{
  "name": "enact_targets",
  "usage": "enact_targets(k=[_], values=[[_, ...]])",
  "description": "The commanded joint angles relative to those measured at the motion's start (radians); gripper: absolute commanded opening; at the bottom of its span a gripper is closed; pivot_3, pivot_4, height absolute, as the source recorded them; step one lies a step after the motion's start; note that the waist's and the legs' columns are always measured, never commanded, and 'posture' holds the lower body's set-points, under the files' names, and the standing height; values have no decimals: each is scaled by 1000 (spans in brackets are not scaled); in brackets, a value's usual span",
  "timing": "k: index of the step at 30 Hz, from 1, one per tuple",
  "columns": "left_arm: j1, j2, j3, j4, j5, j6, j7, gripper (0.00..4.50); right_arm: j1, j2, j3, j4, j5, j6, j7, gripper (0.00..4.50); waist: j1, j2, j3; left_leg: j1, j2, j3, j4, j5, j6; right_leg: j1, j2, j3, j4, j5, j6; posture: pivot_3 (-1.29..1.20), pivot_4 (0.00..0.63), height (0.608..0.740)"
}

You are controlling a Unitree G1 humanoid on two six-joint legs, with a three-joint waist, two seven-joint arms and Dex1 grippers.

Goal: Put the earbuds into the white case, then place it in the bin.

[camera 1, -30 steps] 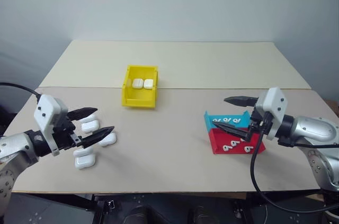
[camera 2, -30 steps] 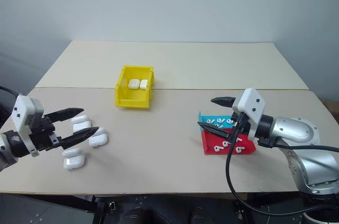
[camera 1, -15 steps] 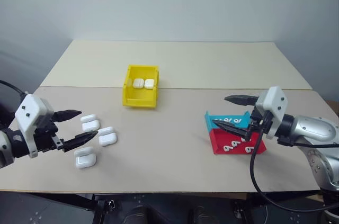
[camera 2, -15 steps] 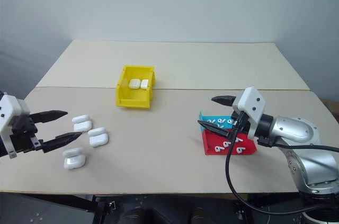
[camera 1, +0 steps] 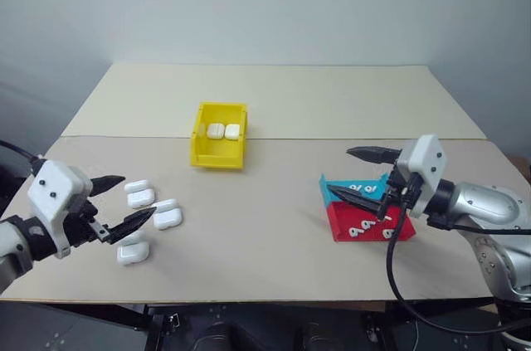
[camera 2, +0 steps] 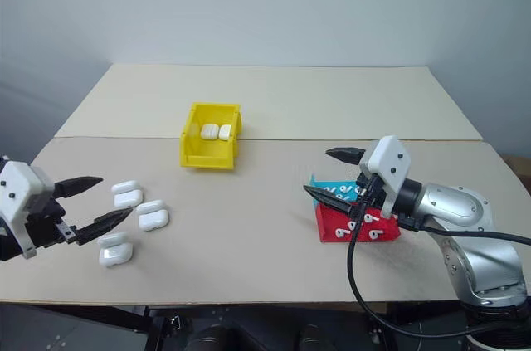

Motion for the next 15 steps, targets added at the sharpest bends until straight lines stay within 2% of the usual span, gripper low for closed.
enact_targets(k=[1,4,6,10,12,15], values=[[-25,25,36,-46,4,65,64,4482,-24,-10,9,-41,-29,-41,-1,4500,1,0,0,0,0,0,0,0,0,0,0,0,0,0,0,0,150,740],[-53,38,47,-73,-8,177,145,4482,-18,-15,-5,-48,-26,-40,2,4500,2,0,0,0,0,0,0,0,0,0,0,0,0,0,0,0,150,740],[-120,57,45,-78,-44,330,229,4482,-29,-18,-4,-44,-23,-36,6,4500,2,0,0,0,0,-1,0,0,0,0,0,0,0,0,0,0,150,740],[-377,64,-24,-78,-73,727,420,4482,-85,-12,26,5,-46,-40,8,4500,3,0,0,2,0,-2,0,0,0,2,0,0,1,0,0,0,150,740],[-514,49,-30,-72,-93,890,446,4482,-122,-13,30,27,-37,-19,12,4500,2,-1,0,2,-1,-3,0,0,0,2,0,0,1,0,0,0,150,740],[-574,37,-27,-110,-117,954,439,4482,-139,-19,34,55,-41,-38,36,4500,-4,-1,0,2,-1,-3,0,0,-1,1,0,1,1,0,0,0,150,740]])
